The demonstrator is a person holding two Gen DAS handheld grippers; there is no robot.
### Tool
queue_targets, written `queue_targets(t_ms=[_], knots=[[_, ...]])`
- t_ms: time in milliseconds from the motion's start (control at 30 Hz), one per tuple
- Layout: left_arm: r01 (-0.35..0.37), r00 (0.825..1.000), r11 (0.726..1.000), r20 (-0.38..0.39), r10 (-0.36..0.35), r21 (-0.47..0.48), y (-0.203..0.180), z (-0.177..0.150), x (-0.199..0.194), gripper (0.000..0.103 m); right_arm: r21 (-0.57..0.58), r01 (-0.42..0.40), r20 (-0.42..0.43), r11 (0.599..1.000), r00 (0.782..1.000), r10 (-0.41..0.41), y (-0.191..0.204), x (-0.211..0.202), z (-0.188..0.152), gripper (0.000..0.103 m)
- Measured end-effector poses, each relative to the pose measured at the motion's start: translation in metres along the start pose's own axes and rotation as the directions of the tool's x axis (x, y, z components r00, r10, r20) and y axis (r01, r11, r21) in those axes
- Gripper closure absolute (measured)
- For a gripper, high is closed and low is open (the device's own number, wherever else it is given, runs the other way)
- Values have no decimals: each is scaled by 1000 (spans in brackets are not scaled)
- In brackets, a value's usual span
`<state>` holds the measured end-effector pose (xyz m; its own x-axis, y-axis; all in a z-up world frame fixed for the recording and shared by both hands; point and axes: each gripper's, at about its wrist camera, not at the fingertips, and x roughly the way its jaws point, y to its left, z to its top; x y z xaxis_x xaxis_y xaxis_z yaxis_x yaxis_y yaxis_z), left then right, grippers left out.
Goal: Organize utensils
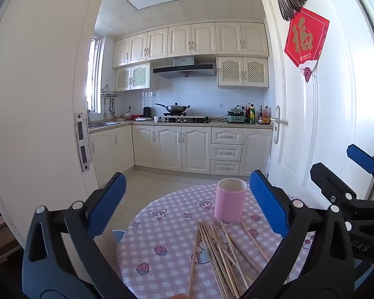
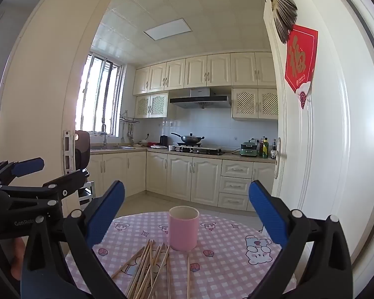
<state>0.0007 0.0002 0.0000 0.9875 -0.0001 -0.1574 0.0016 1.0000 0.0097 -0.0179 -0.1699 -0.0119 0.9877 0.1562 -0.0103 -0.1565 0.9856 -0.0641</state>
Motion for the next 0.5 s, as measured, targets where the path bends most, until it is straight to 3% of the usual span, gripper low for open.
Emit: queue_targets(t_ms=[500], knots=[[3,1000,1000,18,-3,2,2,-1,-1,6,-7,2,9,1000,1000,-2,2,-3,-1,7]])
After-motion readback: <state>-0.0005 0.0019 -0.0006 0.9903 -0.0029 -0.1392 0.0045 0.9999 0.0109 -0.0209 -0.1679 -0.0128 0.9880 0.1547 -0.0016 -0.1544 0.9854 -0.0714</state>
